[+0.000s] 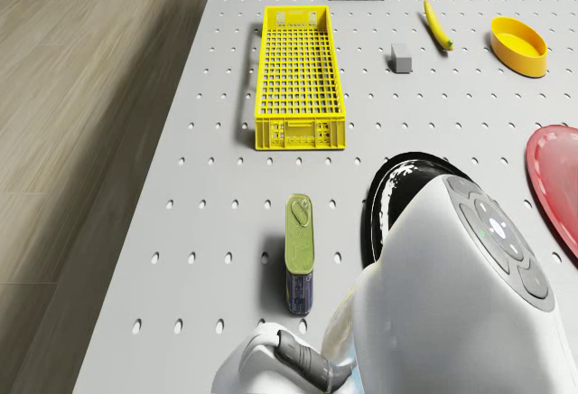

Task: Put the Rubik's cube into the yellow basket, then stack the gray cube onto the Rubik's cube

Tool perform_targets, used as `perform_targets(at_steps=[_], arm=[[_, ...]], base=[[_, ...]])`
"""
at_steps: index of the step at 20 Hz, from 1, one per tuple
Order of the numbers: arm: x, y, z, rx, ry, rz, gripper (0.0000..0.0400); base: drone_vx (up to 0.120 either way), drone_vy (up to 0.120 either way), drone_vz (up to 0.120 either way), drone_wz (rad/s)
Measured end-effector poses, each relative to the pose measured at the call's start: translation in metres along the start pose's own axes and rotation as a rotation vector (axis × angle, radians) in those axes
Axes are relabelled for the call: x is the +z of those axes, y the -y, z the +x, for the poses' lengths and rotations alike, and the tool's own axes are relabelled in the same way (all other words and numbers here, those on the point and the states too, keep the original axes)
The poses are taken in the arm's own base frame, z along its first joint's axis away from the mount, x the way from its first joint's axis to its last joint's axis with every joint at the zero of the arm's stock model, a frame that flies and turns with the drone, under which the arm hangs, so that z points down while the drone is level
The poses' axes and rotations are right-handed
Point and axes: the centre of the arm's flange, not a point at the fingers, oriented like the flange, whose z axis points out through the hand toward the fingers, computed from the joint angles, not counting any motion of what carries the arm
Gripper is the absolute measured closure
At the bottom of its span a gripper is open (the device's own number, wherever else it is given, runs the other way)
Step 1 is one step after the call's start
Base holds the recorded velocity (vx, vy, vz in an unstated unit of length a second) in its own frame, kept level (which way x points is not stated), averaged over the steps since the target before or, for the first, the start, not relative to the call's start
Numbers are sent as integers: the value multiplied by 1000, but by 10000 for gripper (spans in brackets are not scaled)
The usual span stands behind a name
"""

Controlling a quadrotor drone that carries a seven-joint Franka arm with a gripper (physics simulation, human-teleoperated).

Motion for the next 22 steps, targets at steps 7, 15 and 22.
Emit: perform_targets(at_steps=[7, 15, 22], arm=[[5, 23, -23, -9, -243, -235, 0], [8, 30, -30, -11, -319, -306, 0], [9, 31, -32, -12, -336, -322, 0]], base=[[120, 0, -120, 0], [30, -75, -120, 0], [0, -63, -120, 0]])
